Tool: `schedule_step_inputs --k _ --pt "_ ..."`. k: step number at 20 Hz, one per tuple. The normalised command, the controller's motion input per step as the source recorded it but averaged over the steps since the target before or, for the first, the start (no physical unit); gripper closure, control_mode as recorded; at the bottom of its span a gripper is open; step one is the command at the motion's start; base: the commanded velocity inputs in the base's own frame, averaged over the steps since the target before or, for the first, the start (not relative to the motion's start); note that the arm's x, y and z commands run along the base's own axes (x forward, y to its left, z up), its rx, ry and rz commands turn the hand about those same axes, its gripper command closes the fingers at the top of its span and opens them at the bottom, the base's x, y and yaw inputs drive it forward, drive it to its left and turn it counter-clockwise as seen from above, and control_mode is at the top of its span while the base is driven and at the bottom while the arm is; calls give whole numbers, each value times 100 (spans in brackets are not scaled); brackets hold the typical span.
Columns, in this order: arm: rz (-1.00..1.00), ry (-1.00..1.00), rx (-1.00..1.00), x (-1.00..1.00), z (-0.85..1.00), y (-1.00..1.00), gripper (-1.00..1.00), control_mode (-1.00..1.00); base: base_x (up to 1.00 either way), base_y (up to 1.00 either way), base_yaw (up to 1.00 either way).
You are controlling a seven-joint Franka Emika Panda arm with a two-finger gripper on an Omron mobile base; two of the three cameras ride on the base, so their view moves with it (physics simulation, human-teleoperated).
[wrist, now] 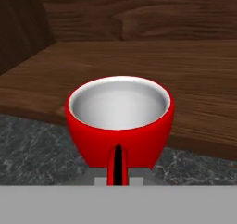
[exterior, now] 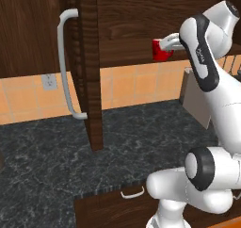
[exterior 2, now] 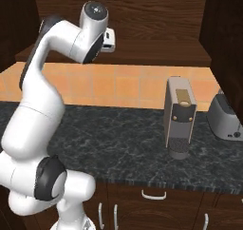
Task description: Gather all objects into one cabinet and sort the glasses and bowls to opposite sides.
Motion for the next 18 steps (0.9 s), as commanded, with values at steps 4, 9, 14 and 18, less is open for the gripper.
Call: schedule_step_inputs --k 4,9,14,18 --pt "3 -16 -1 -100 0 11 100 -100 0 0 0" --pt "0 -15 0 -82 4 2 100 -100 0 0 0" --pt "0 -1 0 -73 8 0 100 -100 0 0 0" --pt "0 0 0 -22 0 -1 100 -100 0 0 0"
